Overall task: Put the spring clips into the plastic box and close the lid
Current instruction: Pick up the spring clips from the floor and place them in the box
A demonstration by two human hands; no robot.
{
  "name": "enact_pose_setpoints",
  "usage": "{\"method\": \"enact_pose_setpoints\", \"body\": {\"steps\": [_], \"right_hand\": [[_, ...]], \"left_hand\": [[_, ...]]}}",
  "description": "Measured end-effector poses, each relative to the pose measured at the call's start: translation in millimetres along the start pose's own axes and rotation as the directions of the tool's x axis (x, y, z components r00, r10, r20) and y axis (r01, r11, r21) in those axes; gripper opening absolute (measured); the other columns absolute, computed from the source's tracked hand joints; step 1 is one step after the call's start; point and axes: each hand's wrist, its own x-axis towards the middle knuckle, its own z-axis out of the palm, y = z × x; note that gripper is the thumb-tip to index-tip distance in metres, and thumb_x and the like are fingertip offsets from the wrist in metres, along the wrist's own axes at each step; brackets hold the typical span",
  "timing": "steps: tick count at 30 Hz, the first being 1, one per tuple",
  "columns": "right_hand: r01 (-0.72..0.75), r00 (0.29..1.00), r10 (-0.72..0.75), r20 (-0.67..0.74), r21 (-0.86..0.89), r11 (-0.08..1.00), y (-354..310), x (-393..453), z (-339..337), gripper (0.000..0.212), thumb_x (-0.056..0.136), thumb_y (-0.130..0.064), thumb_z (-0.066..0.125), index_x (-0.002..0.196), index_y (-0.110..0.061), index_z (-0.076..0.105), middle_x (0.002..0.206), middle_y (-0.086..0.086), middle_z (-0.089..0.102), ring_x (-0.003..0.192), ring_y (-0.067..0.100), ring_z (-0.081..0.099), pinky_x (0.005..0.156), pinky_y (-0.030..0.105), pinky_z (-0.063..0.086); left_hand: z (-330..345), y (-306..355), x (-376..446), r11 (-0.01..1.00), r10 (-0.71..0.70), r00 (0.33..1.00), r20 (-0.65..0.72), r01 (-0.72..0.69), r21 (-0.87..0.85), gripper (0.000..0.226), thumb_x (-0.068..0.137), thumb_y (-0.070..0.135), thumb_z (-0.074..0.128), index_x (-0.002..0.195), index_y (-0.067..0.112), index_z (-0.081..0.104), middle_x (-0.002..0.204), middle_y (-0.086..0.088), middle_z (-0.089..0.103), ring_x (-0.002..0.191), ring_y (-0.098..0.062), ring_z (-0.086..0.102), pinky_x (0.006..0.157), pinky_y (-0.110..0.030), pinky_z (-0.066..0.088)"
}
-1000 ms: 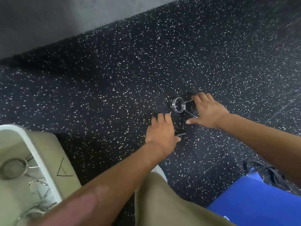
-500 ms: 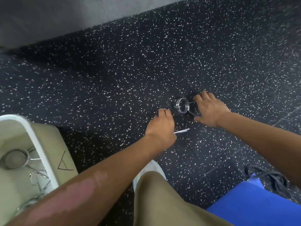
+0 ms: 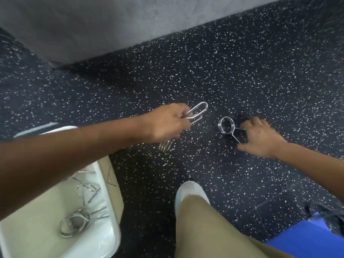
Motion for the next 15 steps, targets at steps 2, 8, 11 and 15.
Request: {"method": "enact_pose_setpoints", "body": {"steps": [2,8,11,15], "right_hand": [[0.010,1.000,-0.011,0.007,0.049,0.999,-13,-4,-2,0.081,0.080,-0.053,0.067,0.144,-0.012,0.041,0.141,0.018,0.042,0.128,0.037,0.043,0.102,0.048,0.044],[0.116,0.993,-0.109,-0.048,0.200,0.973,-73,-20,-32,0.080,0.079,-0.054,0.069,0.144,-0.016,0.041,0.143,0.014,0.042,0.128,0.031,0.047,0.107,0.045,0.042],[0.209,0.977,-0.190,-0.098,0.249,0.946,-109,-34,-48,0.078,0.080,-0.054,0.069,0.144,-0.018,0.041,0.147,0.008,0.039,0.129,0.024,0.050,0.109,0.041,0.041],[0.302,0.952,-0.277,-0.129,0.270,0.914,-152,-50,-64,0.074,0.083,-0.054,0.068,0.144,-0.022,0.039,0.149,0.001,0.037,0.113,0.019,0.059,0.105,0.037,0.041]], "left_hand": [[-14,-2,-16,1.000,0.001,1.000,-0.025,-0.001,-0.012,0.028,0.102,0.035,0.047,0.126,0.025,0.056,0.107,-0.008,0.070,0.095,-0.021,0.069,0.087,-0.045,0.057],[-44,-8,-76,0.998,-0.053,0.998,-0.038,0.052,-0.031,0.030,0.100,0.041,0.050,0.120,0.020,0.059,0.107,0.000,0.070,0.090,-0.020,0.071,0.081,-0.038,0.057],[-57,-22,-114,0.994,-0.102,0.994,-0.049,0.101,-0.031,0.036,0.099,0.050,0.048,0.119,0.023,0.060,0.105,0.006,0.073,0.090,-0.015,0.072,0.086,-0.041,0.057],[-62,-46,-158,0.989,-0.146,0.986,-0.082,0.143,-0.032,0.035,0.096,0.060,0.048,0.111,0.032,0.063,0.099,0.011,0.074,0.090,-0.006,0.069,0.085,-0.034,0.053]]}}
